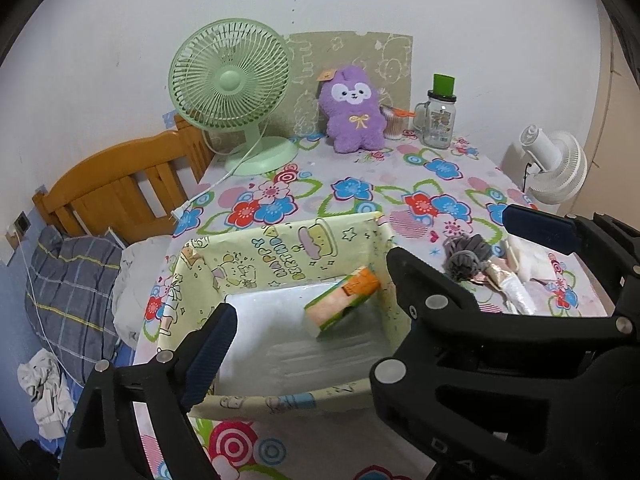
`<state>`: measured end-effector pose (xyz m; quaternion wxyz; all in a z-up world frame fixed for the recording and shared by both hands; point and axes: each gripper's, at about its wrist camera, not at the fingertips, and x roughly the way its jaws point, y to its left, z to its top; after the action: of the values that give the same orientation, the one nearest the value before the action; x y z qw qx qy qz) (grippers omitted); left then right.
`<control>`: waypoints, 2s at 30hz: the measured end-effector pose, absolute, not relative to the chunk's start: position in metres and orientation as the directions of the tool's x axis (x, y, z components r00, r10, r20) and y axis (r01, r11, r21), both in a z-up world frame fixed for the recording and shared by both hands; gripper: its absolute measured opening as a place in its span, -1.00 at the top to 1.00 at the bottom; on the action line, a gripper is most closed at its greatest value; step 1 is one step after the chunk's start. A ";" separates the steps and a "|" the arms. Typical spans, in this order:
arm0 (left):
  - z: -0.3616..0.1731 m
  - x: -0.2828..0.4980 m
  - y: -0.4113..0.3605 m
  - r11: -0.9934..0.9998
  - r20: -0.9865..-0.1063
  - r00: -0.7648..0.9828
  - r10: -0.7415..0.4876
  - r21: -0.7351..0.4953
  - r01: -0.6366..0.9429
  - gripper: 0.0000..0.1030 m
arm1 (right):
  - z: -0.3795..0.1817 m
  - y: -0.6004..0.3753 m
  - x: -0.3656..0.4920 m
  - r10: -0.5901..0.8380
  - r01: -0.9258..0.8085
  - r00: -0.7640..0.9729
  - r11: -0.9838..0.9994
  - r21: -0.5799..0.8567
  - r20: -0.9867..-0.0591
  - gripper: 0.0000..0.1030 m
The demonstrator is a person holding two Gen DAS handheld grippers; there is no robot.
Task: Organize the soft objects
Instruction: 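Withdraw both open tools from the box back over the table, then reach the left tool down toward the black plastic bag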
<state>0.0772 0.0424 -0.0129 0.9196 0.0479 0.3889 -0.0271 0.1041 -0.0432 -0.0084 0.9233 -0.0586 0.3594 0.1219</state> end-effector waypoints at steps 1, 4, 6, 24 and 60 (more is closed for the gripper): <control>-0.012 0.076 0.041 0.994 -0.716 0.698 -0.013 0.068 0.088 -0.77 | -0.007 -0.046 0.102 0.183 -0.265 0.716 0.964 -0.020 -0.674 -0.67; -0.008 0.071 0.035 0.993 -0.707 0.707 -0.015 0.073 0.094 -0.78 | -0.003 -0.052 0.096 0.181 -0.260 0.725 0.965 -0.021 -0.665 -0.68; -0.007 0.067 0.031 0.992 -0.702 0.712 -0.017 0.077 0.099 -0.78 | 0.000 -0.056 0.092 0.177 -0.255 0.731 0.967 -0.022 -0.659 -0.68; 0.010 0.039 -0.015 0.987 -0.668 0.742 -0.061 0.071 0.145 -0.81 | 0.019 -0.105 0.059 0.140 -0.200 0.781 0.979 -0.032 -0.609 -0.76; -0.023 0.030 -0.115 0.954 -0.697 0.695 -0.177 0.052 0.295 -0.93 | -0.016 -0.211 0.040 0.029 -0.049 0.767 0.999 -0.013 -0.641 -0.82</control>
<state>0.0304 -0.1154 -0.0225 0.9172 0.0801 0.3685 -0.1285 0.0403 -0.2112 -0.0163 0.9398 -0.0146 0.3407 0.0210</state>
